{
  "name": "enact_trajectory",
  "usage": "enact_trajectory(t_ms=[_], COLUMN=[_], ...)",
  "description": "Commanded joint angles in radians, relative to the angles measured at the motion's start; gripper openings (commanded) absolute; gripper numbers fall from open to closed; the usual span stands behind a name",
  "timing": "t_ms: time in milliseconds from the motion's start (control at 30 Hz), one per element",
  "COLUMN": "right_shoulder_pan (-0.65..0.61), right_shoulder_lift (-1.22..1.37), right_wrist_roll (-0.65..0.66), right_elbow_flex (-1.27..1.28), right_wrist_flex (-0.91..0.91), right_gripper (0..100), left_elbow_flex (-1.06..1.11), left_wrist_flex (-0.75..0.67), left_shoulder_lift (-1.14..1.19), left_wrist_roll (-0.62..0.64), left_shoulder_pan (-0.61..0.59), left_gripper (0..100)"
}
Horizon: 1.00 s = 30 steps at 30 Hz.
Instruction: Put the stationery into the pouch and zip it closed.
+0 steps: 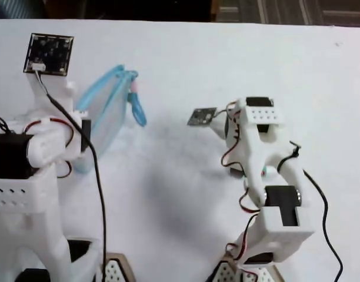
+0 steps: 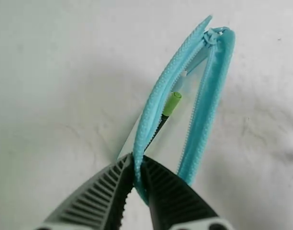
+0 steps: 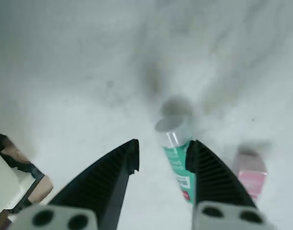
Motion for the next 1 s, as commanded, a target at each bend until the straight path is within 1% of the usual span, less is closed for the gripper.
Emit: enact_trajectory(t_ms=[0, 200, 333, 500, 733, 967], right_shoulder_pan=[0.004, 0.018, 0.064, 0.076, 0.076, 0.09], right_shoulder_lift=[-0.004, -0.005, -0.004, 0.007, 0.108, 0.148], right_wrist_roll=[0.015, 0.012, 0.017, 0.017, 0.011, 0.017], right_elbow_flex=[0.049, 0.098, 0.098, 0.103, 0.104, 0.103], right_wrist_flex=[-0.073, -0.154, -0.248, -0.262, -0.265, -0.314], right_gripper=[17.3, 17.6, 17.6, 17.6, 17.6, 17.3], left_elbow_flex=[0.006, 0.006, 0.006, 0.006, 0.006, 0.006], left_wrist_flex=[0.003, 0.003, 0.003, 0.003, 0.003, 0.003], left_shoulder_lift=[0.001, 0.001, 0.001, 0.001, 0.001, 0.001], left_wrist_roll=[0.008, 0.008, 0.008, 0.008, 0.008, 0.008], left_shoulder_pan=[-0.001, 0.002, 0.002, 0.004, -0.001, 0.001], left_gripper=[2, 2, 2, 2, 2, 2])
